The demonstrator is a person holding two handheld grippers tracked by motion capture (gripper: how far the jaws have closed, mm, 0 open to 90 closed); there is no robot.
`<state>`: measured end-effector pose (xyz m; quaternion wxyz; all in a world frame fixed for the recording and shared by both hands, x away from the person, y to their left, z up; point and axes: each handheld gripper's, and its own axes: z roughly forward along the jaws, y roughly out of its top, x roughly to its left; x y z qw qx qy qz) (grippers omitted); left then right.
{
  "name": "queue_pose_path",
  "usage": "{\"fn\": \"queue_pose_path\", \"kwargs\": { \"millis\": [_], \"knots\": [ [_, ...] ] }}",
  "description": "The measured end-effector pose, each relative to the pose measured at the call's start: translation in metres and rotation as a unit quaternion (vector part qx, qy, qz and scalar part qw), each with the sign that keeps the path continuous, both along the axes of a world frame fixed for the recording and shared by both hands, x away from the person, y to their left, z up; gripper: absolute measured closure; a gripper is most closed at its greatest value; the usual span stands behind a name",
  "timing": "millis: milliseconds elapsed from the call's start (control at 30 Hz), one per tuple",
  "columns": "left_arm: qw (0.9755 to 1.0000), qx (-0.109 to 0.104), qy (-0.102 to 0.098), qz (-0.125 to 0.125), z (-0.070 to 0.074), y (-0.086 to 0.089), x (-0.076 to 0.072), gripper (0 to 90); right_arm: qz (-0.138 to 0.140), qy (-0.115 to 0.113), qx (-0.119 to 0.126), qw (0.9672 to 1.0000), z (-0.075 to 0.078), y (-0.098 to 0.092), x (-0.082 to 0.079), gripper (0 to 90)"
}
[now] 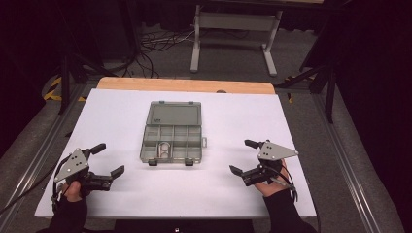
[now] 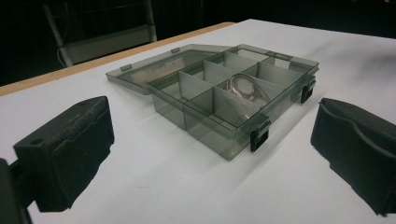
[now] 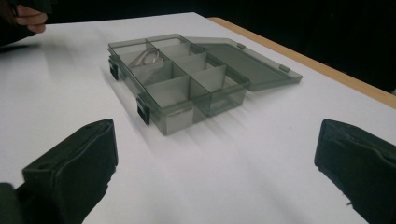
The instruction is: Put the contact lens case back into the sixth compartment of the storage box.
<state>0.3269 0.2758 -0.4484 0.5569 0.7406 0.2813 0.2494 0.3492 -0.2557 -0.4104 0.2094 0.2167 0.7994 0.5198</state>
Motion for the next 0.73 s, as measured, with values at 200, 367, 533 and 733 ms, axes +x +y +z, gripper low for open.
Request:
{"fn": "queue_pose_path", "kwargs": {
  "millis": [200,367,533,733],
  "knots": [
    [1.0,-0.001,0.0,0.001,-0.001,-0.001,0.0,0.3,-0.029,0.011,0.005,0.9995,-0.018,-0.014,-0.005,0.2],
    [1.0,-0.004,0.001,0.0,-0.005,-0.001,0.002,0.4,-0.047,0.026,0.008,0.9985,-0.032,-0.022,-0.008,0.2],
    [1.0,-0.007,0.004,0.005,-0.006,-0.001,0.002,0.3,-0.053,0.032,0.015,0.998,-0.034,-0.023,-0.007,0.3],
    [0.9998,-0.016,0.009,0.006,-0.009,0.0,0.004,0.3,-0.056,0.03,0.016,0.9979,-0.033,-0.024,-0.006,0.3]
  ]
}}
